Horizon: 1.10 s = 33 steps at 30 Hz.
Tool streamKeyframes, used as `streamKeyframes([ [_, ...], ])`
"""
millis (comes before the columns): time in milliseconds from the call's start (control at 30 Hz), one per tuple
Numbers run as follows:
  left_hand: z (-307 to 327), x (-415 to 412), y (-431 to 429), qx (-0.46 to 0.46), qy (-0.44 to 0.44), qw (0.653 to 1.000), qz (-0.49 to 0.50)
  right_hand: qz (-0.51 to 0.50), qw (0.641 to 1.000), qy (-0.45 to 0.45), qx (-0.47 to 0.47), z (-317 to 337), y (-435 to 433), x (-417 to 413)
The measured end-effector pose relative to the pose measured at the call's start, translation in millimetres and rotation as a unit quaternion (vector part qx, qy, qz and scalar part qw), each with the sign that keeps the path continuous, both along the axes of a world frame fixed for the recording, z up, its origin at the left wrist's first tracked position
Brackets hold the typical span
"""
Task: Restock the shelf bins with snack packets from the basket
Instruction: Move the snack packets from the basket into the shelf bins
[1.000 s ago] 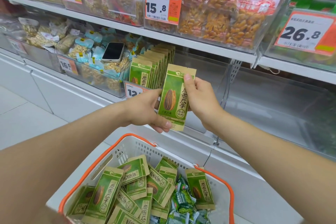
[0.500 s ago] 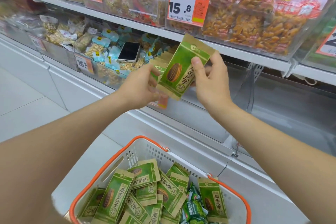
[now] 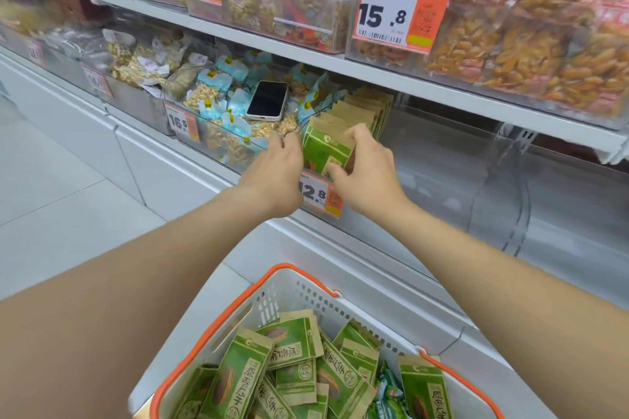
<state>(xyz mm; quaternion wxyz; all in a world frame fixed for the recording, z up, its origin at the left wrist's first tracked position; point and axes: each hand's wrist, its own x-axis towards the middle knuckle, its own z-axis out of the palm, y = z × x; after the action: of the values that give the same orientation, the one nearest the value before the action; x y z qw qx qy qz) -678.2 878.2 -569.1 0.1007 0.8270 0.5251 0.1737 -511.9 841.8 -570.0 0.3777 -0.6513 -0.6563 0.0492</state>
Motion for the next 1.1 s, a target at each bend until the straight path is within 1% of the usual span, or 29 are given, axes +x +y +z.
streamKeyframes([
  [67, 0.8, 0.1, -0.4, -0.004, -0.002, 1.000, 0.001, -0.028, 0.999, -0.035, -0.022, -0.3, 4.0, -2.0],
  [100, 1.1, 0.0, -0.9, -0.004, -0.005, 1.000, 0.003, -0.030, 0.999, -0.036, -0.019, 0.3, 5.7, -2.5],
  [200, 1.6, -1.1, -1.7, 0.011, -0.011, 1.000, 0.018, -0.018, 1.000, 0.007, 0.008, 3.5, 7.7, -5.1],
  [300, 3.1, -1.2, -3.6, 0.026, -0.020, 0.999, 0.032, -0.023, 1.000, 0.014, -0.008, -0.3, 13.4, -3.9],
  [367, 4.3, -0.4, -5.0, 0.026, -0.003, 0.999, 0.030, -0.018, 0.999, 0.014, -0.023, -1.7, 15.3, 0.1],
  [433, 4.9, 0.9, -6.5, 0.021, 0.038, 0.999, 0.016, -0.020, 1.000, 0.010, -0.019, 1.1, 11.3, 3.9],
  [500, 4.8, 2.1, -8.9, 0.006, 0.069, 0.998, -0.011, -0.036, 0.999, 0.009, 0.034, 6.1, -1.3, 7.2],
  [533, 4.2, 2.5, -10.9, -0.012, 0.077, 0.996, -0.032, -0.028, 0.997, -0.001, 0.073, 8.8, -10.7, 8.8],
  [567, 3.0, 2.9, -13.5, -0.033, 0.086, 0.994, -0.058, 0.001, 0.995, -0.023, 0.101, 10.4, -20.4, 9.9],
  [600, 0.3, 3.5, -16.3, -0.058, 0.104, 0.989, -0.085, 0.047, 0.992, -0.058, 0.105, 10.8, -30.4, 11.0],
  [633, -2.7, 3.9, -21.4, -0.080, 0.128, 0.982, -0.114, 0.101, 0.987, -0.099, 0.081, 10.0, -40.9, 10.8],
  [667, -7.9, 4.7, -26.6, -0.100, 0.156, 0.973, -0.140, 0.148, 0.977, -0.148, 0.026, 5.4, -50.5, 10.9],
  [700, -13.5, 5.5, -32.7, -0.115, 0.180, 0.963, -0.163, 0.188, 0.959, -0.207, -0.045, -0.9, -60.4, 10.5],
  [733, -20.9, 6.8, -38.5, -0.124, 0.210, 0.954, -0.176, 0.218, 0.929, -0.270, -0.126, -10.9, -69.2, 9.8],
  [800, -35.9, 10.4, -51.5, -0.132, 0.282, 0.933, -0.182, 0.250, 0.841, -0.389, -0.281, -36.3, -85.1, 6.5],
  [867, -55.6, 15.0, -65.7, -0.156, 0.332, 0.914, -0.176, 0.257, 0.754, -0.451, -0.402, -59.8, -100.1, -0.4],
  [900, -66.3, 17.4, -74.0, -0.168, 0.358, 0.901, -0.180, 0.258, 0.718, -0.472, -0.441, -69.0, -106.4, -5.4],
  [933, -78.9, 19.4, -81.5, -0.180, 0.386, 0.885, -0.188, 0.265, 0.691, -0.488, -0.463, -76.4, -111.4, -9.8],
  [967, -89.3, 19.6, -89.7, -0.194, 0.428, 0.861, -0.196, 0.274, 0.674, -0.499, -0.471, -81.8, -115.3, -14.5],
  [1000, -99.0, 18.3, -96.4, -0.207, 0.462, 0.837, -0.206, 0.283, 0.667, -0.502, -0.473, -85.2, -118.4, -18.9],
  [1033, -107.7, 16.2, -102.3, -0.218, 0.486, 0.821, -0.206, 0.290, 0.668, -0.497, -0.471, -87.7, -120.3, -22.6],
  [1100, -125.1, 8.0, -109.0, -0.232, 0.526, 0.794, -0.197, 0.299, 0.686, -0.486, -0.451, -92.0, -120.0, -27.6],
])
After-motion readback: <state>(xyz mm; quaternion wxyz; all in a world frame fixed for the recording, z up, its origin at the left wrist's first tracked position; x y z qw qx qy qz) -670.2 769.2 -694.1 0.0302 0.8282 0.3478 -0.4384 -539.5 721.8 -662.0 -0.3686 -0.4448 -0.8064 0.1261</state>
